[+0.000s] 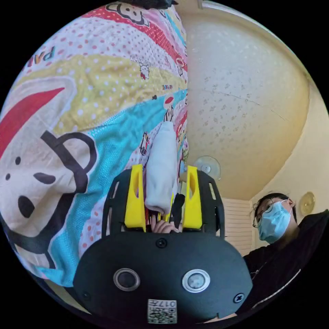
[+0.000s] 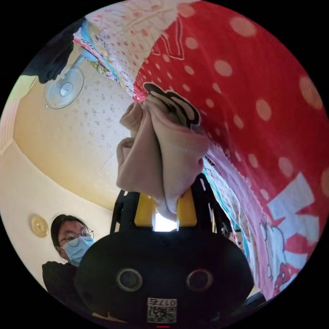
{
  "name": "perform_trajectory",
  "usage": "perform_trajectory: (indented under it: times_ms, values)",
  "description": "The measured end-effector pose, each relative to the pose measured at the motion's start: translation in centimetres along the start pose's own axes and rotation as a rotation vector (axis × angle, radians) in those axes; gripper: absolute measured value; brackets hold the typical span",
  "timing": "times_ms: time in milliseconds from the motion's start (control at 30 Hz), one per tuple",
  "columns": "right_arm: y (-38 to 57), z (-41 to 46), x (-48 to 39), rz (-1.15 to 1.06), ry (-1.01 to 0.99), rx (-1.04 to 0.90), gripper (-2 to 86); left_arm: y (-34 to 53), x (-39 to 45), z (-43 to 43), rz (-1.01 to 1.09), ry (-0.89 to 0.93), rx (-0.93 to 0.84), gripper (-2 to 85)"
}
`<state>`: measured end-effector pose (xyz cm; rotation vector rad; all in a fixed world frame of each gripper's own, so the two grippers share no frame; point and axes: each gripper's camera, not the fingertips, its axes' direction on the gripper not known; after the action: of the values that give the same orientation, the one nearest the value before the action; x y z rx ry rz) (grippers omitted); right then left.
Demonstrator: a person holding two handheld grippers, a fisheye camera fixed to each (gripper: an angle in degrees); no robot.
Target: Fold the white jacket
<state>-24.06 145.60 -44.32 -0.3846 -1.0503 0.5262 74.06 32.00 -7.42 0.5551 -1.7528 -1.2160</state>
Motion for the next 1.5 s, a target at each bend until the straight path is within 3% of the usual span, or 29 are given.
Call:
perform_trajectory:
  times_ms: [133, 267, 467, 667, 933, 1100, 1300, 1433, 1500]
  values:
    - [1.0, 1.5, -1.6, 0.044, -0.06, 0.001, 9.2, 0.7, 0.1, 4.1, -0.067, 0.032, -0.114, 24.4]
    - [2.0, 1.8, -4.6, -0.017, 0.042, -0.017, 8.3, 0.9, 2.1, 10.4, -0.145, 0.264, -0.185, 23.2]
    - [3.6, 0.2, -9.0, -0.065, 0.115, -0.021, 7.3, 2.2, 4.3, 13.0, -0.258, 0.224, -0.324, 14.5]
    - [9.2, -2.1, -11.1, 0.048, 0.211, -0.029, 6.6, 6.0, 5.1, 8.6, -0.433, 0.211, -0.403, 9.9]
    - [18.7, 1.1, -12.7, 0.233, 0.299, -0.07, 5.8, 7.9, 11.7, -2.8, -0.538, 0.122, -0.317, 8.6]
    - [22.1, 12.2, -14.6, 0.201, 0.324, -0.289, 5.6, 2.4, 20.2, -10.9, -0.339, 0.186, -0.17, 8.0]
    - [27.2, 31.7, -15.7, 0.131, 0.217, -0.602, 5.7, -8.8, 29.5, -19.7, -0.057, 0.296, 0.024, 7.9]
    - [30.7, 44.3, -17.6, -0.081, 0.081, -0.809, 5.7, -16.1, 35.2, -23.9, 0.201, 0.298, 0.074, 7.9]
    - [30.6, 48.0, -17.0, -0.194, 0.047, -0.851, 5.6, -20.4, 36.4, -25.3, 0.331, 0.206, 0.114, 8.0]
